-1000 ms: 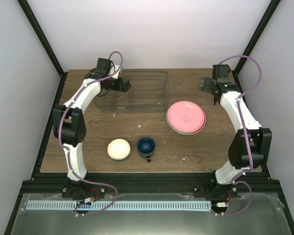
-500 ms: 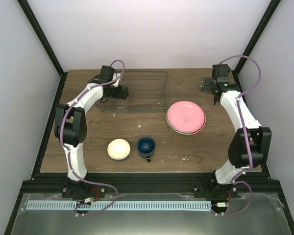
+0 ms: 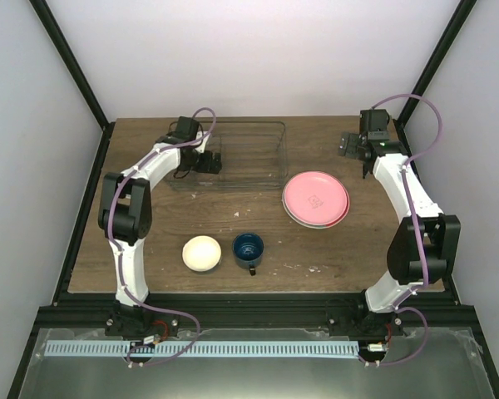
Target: Load the mixed dishes into the dish rack
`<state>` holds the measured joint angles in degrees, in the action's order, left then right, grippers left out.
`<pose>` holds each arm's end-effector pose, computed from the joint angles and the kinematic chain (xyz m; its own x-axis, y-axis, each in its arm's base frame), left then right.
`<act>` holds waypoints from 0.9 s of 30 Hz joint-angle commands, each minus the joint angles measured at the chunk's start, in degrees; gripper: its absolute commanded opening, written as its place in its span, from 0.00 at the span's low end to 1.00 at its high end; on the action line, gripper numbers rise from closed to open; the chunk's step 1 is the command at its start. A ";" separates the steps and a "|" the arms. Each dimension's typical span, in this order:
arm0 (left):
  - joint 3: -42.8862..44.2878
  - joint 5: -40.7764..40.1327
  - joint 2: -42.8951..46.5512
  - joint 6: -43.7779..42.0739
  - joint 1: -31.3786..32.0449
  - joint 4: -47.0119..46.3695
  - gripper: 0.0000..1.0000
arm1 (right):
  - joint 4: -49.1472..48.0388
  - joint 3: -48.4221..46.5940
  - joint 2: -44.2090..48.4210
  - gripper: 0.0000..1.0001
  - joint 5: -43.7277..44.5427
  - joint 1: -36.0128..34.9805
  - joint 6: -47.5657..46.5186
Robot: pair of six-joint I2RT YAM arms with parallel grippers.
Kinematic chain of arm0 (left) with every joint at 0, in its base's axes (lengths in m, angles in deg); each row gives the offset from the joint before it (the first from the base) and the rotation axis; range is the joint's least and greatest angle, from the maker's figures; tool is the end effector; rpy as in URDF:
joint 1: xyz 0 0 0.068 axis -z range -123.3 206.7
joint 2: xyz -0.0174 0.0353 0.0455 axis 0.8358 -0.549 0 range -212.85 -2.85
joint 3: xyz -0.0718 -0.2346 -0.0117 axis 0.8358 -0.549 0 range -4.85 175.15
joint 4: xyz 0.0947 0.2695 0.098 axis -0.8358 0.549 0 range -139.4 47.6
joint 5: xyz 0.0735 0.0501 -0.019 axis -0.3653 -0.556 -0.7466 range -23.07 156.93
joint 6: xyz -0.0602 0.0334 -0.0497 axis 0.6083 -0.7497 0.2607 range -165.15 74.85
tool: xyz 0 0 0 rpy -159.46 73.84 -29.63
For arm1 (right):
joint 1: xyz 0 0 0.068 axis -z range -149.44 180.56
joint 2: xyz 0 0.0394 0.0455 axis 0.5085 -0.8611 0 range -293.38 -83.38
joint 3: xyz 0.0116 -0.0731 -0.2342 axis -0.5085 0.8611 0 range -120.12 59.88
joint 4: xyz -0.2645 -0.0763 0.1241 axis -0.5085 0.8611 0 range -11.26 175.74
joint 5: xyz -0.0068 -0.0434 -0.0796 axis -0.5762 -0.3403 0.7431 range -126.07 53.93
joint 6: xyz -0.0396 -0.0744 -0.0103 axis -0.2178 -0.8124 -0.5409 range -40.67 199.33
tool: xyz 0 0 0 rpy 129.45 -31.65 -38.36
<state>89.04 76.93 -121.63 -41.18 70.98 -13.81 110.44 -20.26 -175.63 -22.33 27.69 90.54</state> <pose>0.4741 -0.1340 0.1250 -0.8638 0.1495 -0.4811 0.2667 0.9459 -0.1848 0.4294 0.0038 0.2459 -0.6544 0.1562 -0.7399 0.2545 0.9668 -0.0211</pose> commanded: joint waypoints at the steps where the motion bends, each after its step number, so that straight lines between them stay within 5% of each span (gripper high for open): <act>1: -0.36 0.30 -1.18 0.97 0.71 0.86 1.00 | 0.53 -2.64 -0.87 1.00 0.63 -0.46 -0.74; 27: -14.45 -4.63 10.78 5.05 0.78 6.55 1.00 | 0.21 -3.36 -2.83 1.00 -2.25 -0.47 -2.94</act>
<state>77.17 73.39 -113.61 -36.24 71.75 -11.69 110.47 -20.35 -178.28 -23.45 27.69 87.98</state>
